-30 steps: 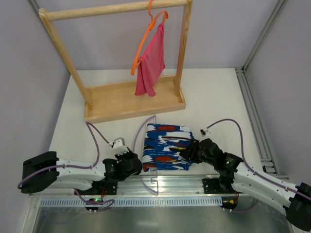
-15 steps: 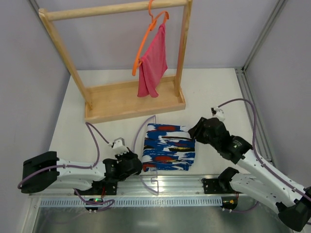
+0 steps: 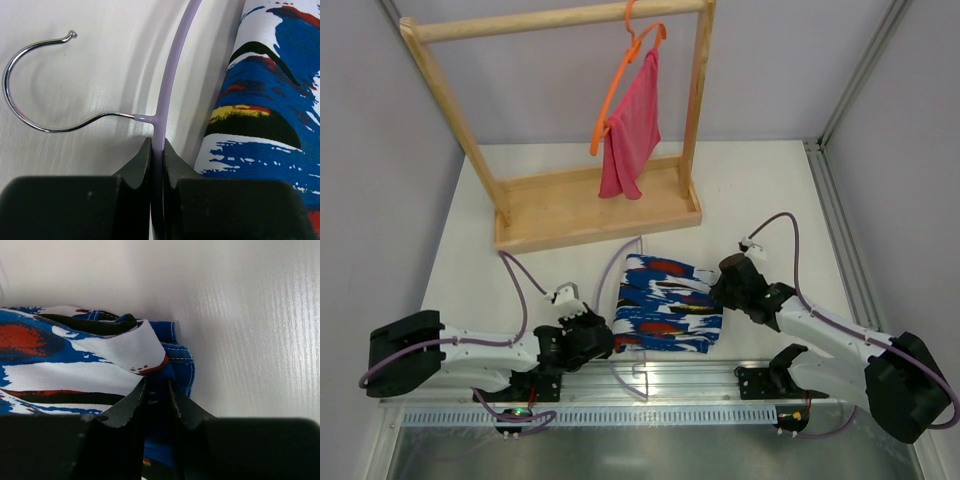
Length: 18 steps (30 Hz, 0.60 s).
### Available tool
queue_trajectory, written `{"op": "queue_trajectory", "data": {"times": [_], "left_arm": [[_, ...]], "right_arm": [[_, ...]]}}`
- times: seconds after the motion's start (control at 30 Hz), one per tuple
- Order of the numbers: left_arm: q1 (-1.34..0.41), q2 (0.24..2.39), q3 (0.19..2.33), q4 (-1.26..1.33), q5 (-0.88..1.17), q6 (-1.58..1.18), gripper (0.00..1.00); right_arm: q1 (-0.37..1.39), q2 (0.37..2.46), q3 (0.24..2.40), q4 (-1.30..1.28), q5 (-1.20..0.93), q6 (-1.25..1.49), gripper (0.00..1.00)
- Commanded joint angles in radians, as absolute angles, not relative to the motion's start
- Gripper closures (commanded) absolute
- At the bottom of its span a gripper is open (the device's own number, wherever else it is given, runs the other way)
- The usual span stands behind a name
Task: Place the trousers on the hanger
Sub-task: Place trousers on hanger
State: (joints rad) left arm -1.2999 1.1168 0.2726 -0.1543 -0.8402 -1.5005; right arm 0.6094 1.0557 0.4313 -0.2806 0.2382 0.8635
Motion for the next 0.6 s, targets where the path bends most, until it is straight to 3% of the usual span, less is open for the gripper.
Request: {"op": "queue_trajectory", "data": {"times": [0.0,0.37,0.57], "left_arm": [[-1.296,1.101,0.258,-0.215,-0.815,-1.493,1.0],[-1.296,1.054,0.287,-0.236,-0.821,-1.427,1.0],[-1.296,0.98,0.319,-0.275,-0.862,-1.37,1.0]], "right_arm": [[0.609,1.023,0.403,-0.414,0.287,0.868,0.77],[0.614,0.784,0.64,-0.649,0.173,0.755,0.61],[0.82,0.739,0.652,-0.444,0.083,0.712,0.46]]}}
